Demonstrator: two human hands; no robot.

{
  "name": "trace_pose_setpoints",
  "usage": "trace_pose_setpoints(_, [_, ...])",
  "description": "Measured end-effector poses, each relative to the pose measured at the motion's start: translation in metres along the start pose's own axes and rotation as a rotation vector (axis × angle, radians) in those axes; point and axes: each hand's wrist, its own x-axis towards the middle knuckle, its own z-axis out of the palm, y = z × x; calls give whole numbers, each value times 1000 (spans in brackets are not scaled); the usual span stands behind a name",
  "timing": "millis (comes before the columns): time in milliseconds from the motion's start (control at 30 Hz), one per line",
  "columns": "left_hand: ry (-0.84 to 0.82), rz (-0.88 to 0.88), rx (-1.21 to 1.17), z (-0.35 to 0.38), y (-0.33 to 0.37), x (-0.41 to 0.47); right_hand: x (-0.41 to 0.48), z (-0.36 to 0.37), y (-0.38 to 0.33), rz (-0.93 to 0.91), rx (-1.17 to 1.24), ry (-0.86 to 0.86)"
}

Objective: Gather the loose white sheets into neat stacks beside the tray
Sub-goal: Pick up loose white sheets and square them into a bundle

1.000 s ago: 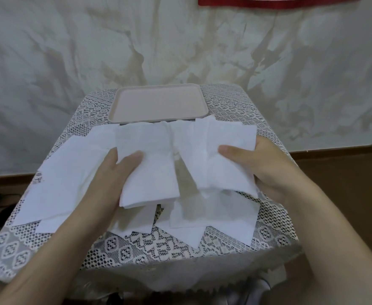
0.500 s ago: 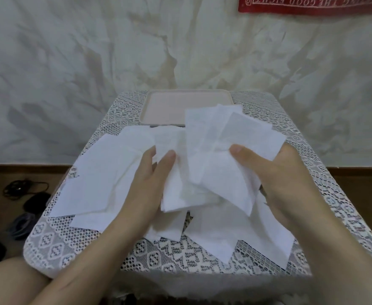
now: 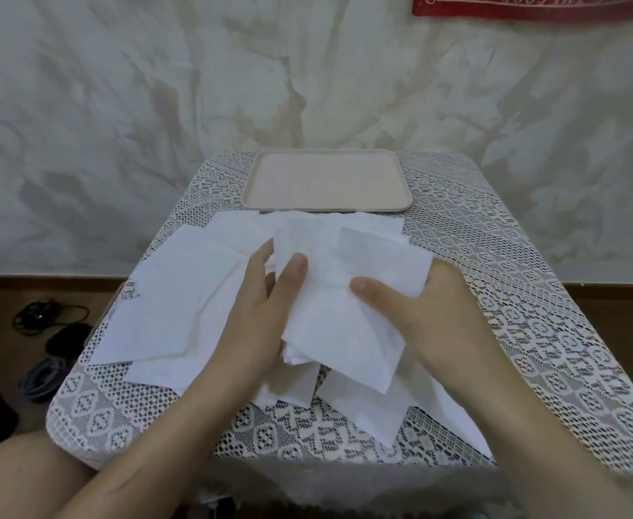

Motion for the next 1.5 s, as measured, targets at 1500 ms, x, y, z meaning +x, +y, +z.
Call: trace_pose_setpoints(1500, [-118,-121,-154,-14,-10,5,19,-2,4,-103,-67,90])
